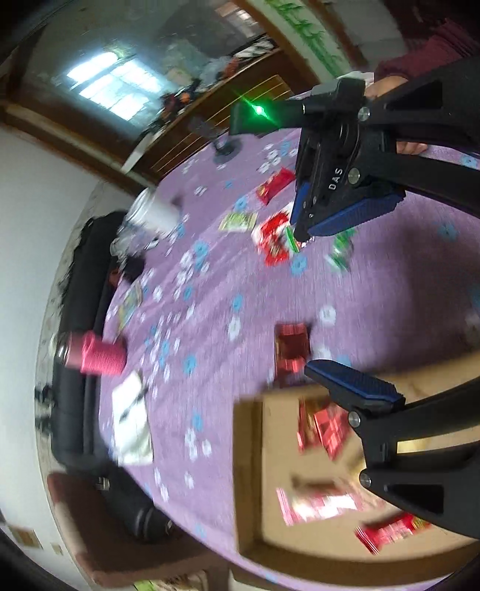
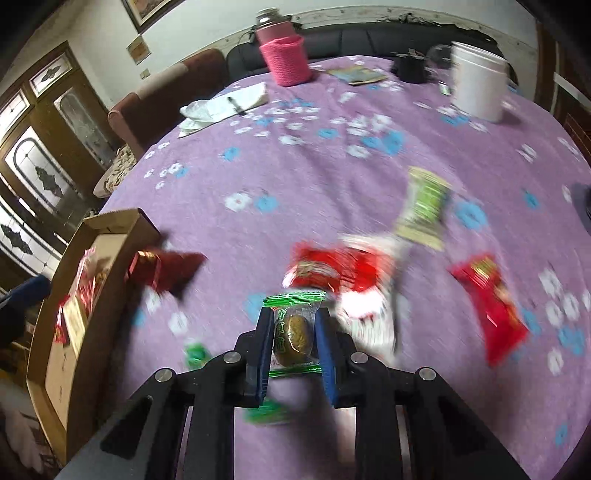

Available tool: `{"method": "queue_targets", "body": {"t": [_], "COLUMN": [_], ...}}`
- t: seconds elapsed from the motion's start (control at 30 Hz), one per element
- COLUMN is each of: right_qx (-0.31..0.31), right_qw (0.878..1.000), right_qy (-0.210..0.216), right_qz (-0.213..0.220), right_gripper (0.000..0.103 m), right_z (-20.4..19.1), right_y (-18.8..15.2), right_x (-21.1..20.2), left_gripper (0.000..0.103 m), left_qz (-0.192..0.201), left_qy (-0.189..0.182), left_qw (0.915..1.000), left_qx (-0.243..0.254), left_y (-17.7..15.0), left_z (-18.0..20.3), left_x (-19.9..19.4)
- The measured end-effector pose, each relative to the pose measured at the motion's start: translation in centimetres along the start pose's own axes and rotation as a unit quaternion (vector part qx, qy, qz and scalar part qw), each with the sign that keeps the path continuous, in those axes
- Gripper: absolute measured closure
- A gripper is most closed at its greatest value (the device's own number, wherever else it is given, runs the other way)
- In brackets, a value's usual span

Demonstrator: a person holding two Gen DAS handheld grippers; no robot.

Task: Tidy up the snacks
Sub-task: 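Grasp the green-wrapped round snack with the right gripper while the left reaches the green candy strip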

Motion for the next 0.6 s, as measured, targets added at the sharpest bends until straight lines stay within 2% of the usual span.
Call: {"method": "queue_targets", "body": {"t": [0.13,0.3,0.43,0.6], "right_qx": [0.041,0.060,0.086,0.097], "right_qw": [0.998,0.995,0.986,0.980], "right_qy": [0.046,0.065,0.136,0.167], "right_qz": [0.034,0.053,0.048,0.049], "right_gripper": [0.081,0.081,0.080,0.080], "right_z": [2.7,4.4,5.0,5.0], "right_y": [-0.7,-0.8,-1.0,-1.0], "right_x": [-2.2,-3.2,-3.0,-2.9], "left_gripper": [0.034,0.035,0.035,0.035], "left_qz": [-0.035,-0.066,-0.073,-0.099], "left_qy": [-0.013,-0.013,0.011,0.018], "left_qw": [0.9984,0.9929,0.9838,0.9706], "left_qx": [0.042,0.098,0.164,0.218], "left_y": [-0.6,-2.3,-3.0,-4.2], "left_z": [3.3,5.6,7.2,8.9], "left_x": [3.2,6.6,8.7,10.3]}}
Point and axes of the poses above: each gripper's, at about its wrist camera, not at the fingertips, and x roughly the way its jaws point, z to its right, y to its top, the point moved 3 cm from there along x, roughly the way its jaws point, and after that the axes turned 2 degrees about y, right-handed, at the moved point
